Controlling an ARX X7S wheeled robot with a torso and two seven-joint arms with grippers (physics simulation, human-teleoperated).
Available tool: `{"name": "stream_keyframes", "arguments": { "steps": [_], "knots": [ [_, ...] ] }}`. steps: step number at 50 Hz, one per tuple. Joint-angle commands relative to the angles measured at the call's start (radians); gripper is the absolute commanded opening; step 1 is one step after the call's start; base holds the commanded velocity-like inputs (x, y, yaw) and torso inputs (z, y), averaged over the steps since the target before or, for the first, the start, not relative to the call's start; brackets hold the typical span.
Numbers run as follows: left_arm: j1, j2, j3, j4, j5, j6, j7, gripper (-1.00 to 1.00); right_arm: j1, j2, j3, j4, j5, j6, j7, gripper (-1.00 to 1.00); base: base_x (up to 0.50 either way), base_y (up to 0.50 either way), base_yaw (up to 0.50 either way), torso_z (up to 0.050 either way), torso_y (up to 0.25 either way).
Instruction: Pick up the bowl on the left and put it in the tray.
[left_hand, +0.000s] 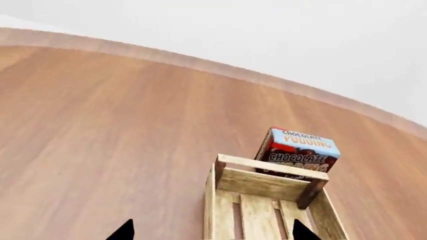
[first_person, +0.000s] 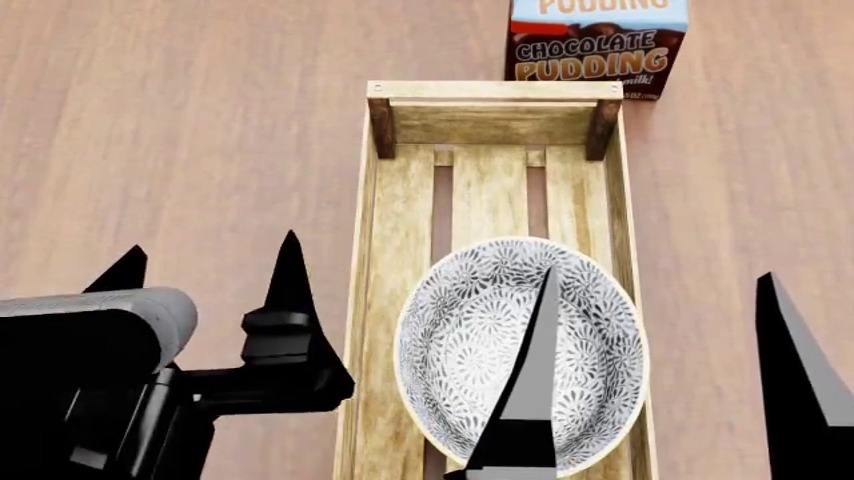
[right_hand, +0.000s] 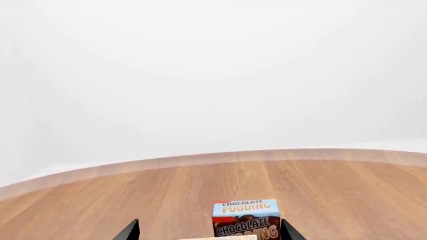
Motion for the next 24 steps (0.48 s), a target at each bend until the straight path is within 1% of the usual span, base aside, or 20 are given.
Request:
{"name": "stream_keyframes", "arguments": {
  "steps": [1, 13, 19, 20, 24],
  "knots": [
    [0.02, -0.09, 0.005, 0.106, 0.125, -0.035, 0.002, 1.0, 0.006, -0.026, 0.014, -0.002, -0.025, 0.004, -0.027, 1.0, 0.0, 0.0, 0.0, 0.0, 0.0],
    [0.097, -0.209, 0.043, 0.211, 0.268, -0.062, -0.055, 1.0, 0.014, -0.032, 0.002, -0.002, -0.028, 0.019, -0.028, 1.0, 0.0, 0.0, 0.0, 0.0, 0.0],
    [0.126, -0.23, 0.059, 0.234, 0.317, -0.069, -0.067, 1.0, 0.015, -0.034, -0.002, 0.002, -0.031, 0.018, -0.028, 1.0, 0.0, 0.0, 0.0, 0.0, 0.0],
    [0.135, -0.238, 0.073, 0.243, 0.345, -0.083, -0.072, 1.0, 0.015, -0.032, -0.002, 0.0, -0.03, 0.019, -0.027, 1.0, 0.0, 0.0, 0.0, 0.0, 0.0],
    [0.164, -0.257, 0.078, 0.245, 0.373, -0.065, -0.072, 1.0, 0.01, -0.027, -0.001, 0.005, -0.031, 0.01, -0.026, 1.0, 0.0, 0.0, 0.0, 0.0, 0.0]
  ]
}}
